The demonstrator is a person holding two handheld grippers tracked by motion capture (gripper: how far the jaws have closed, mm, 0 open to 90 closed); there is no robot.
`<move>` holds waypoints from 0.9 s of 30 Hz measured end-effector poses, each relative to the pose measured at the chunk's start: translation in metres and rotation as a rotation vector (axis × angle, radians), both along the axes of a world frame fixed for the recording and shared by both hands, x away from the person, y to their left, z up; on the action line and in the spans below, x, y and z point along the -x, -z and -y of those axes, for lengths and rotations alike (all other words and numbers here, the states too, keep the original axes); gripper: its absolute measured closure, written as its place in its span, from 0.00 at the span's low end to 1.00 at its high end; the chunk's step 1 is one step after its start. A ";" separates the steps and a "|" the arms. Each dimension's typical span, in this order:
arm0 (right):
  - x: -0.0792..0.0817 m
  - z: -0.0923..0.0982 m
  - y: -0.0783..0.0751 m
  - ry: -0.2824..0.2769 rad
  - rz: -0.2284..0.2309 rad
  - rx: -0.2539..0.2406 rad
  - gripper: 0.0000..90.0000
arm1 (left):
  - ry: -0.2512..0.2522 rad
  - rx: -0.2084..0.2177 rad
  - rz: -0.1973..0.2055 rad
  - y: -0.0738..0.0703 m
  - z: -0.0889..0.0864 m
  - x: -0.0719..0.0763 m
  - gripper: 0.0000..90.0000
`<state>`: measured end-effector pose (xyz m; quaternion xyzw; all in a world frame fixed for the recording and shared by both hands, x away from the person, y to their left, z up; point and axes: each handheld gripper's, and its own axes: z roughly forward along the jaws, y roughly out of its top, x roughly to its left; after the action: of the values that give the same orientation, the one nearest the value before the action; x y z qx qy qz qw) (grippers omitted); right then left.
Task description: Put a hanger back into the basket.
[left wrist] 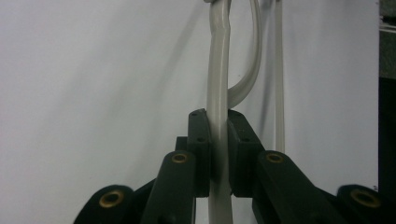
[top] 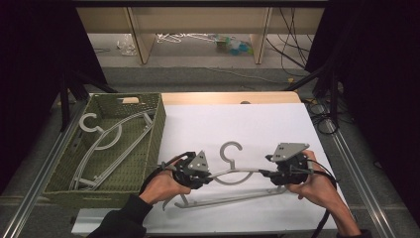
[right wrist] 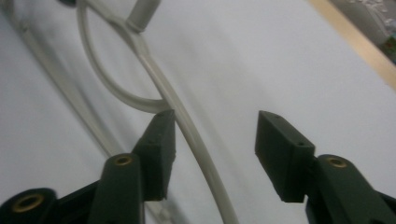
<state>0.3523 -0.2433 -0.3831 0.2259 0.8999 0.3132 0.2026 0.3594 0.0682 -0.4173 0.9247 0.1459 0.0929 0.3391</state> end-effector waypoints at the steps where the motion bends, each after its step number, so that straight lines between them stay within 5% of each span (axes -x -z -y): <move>1: -0.001 0.003 -0.004 0.004 -0.006 -0.007 0.51 | -0.030 0.025 -0.009 -0.001 -0.002 0.001 0.90; 2: -0.001 0.005 -0.006 0.013 0.002 -0.030 0.50 | -0.023 0.002 -0.007 -0.003 -0.005 -0.001 0.90; 6: 0.004 0.013 -0.011 0.051 0.008 -0.085 0.49 | -0.102 0.061 -0.022 -0.011 -0.013 0.001 0.90; 14: 0.017 0.021 -0.015 0.087 -0.008 -0.185 0.46 | -0.182 0.081 -0.033 -0.034 -0.030 -0.006 0.90; 27: 0.023 0.036 0.005 0.141 -0.070 -0.259 0.40 | -0.290 0.190 0.017 -0.093 -0.059 -0.025 0.90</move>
<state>0.3289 -0.2789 -0.3877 0.3238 0.8403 0.4037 0.1617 0.3848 0.1274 -0.3244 0.8570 0.2829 0.1345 0.4093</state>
